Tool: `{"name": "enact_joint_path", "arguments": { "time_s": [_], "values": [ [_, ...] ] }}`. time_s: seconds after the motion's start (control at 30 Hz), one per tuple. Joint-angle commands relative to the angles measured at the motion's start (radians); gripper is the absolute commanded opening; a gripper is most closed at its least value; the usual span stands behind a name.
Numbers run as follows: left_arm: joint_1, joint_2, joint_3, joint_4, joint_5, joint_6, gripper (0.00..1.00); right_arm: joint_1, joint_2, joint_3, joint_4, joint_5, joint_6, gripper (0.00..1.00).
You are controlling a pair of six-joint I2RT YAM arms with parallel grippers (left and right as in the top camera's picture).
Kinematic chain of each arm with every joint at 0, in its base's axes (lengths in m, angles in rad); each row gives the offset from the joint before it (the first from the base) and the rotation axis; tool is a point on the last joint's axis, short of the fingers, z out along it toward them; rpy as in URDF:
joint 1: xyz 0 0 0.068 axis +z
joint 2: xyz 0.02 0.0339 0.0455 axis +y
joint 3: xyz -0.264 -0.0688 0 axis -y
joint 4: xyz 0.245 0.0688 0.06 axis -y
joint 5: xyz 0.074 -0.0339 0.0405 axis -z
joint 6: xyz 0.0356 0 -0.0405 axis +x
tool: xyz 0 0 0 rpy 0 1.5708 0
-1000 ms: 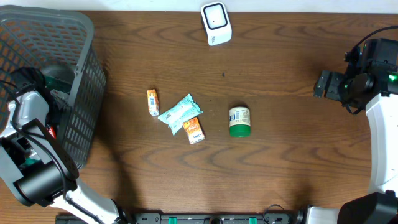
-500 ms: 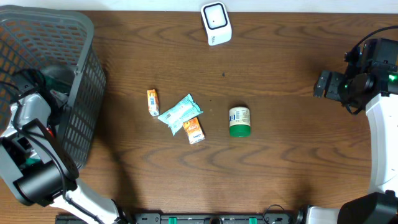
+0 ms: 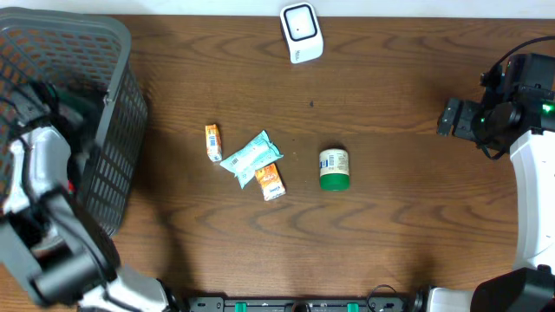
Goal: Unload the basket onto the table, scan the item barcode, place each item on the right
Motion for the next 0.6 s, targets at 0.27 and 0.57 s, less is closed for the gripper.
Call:
{"name": "enact_joint_path", "arguments": {
  "time_s": [0.27, 0.57],
  "values": [
    [-0.13, -0.582, 0.115, 0.29, -0.015, -0.005, 0.07, 0.0, 0.001, 0.007, -0.002, 0.01, -0.009, 0.99],
    [-0.558, -0.806, 0.115, 0.132, -0.106, -0.144, 0.07, 0.0, 0.001, 0.007, -0.002, 0.01, -0.009, 0.99]
  ]
}}
